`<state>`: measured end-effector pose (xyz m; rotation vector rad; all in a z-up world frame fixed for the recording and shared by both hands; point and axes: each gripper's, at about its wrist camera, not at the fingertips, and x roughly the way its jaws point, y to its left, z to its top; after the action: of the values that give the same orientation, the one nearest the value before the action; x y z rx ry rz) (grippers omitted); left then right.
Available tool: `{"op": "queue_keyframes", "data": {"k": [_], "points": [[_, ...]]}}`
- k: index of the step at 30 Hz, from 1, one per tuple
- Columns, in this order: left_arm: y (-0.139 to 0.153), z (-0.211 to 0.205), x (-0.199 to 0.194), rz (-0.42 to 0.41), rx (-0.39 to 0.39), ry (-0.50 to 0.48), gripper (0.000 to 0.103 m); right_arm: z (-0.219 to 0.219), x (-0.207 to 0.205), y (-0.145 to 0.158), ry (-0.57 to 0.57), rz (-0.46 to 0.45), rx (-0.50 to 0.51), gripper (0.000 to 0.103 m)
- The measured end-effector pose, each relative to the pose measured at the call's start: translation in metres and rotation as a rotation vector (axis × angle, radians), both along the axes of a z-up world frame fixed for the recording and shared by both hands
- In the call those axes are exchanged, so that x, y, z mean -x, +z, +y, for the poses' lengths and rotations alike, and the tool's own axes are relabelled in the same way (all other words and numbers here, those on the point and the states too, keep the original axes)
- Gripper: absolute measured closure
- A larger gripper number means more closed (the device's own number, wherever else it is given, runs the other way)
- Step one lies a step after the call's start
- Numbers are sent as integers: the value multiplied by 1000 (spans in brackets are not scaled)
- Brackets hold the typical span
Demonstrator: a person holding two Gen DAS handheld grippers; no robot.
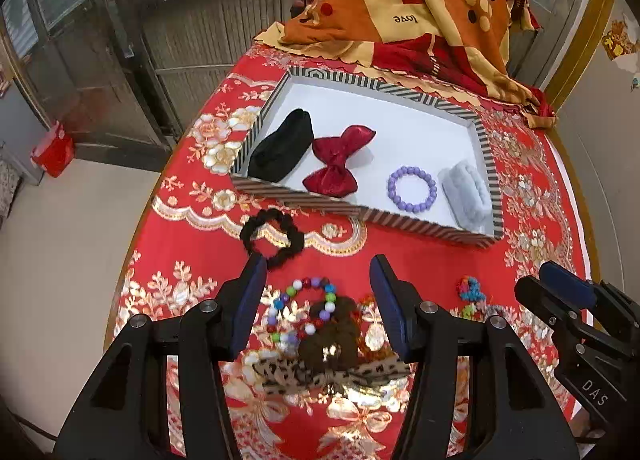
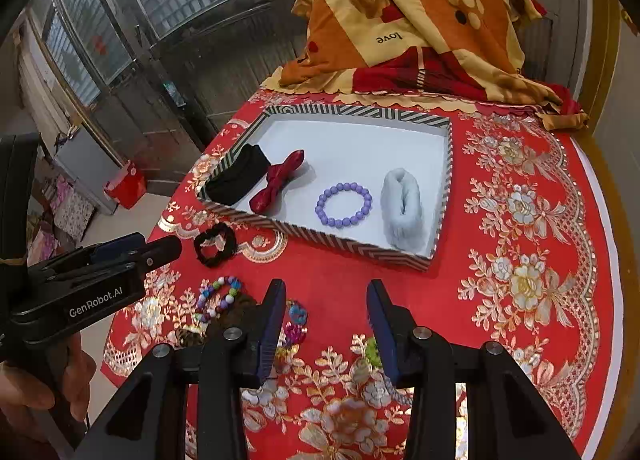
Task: Organize jewelry
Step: 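Withdraw both open tools from the tray over the remaining accessories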
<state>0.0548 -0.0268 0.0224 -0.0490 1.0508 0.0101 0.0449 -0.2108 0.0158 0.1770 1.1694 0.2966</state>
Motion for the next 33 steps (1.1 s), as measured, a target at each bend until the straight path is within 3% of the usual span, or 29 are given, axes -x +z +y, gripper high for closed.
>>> {"op": "queue_keyframes", "data": {"k": [33], "points": [[3,-15,48,-1,-6,22,50,-22,41,9,14,5,1,61]]}}
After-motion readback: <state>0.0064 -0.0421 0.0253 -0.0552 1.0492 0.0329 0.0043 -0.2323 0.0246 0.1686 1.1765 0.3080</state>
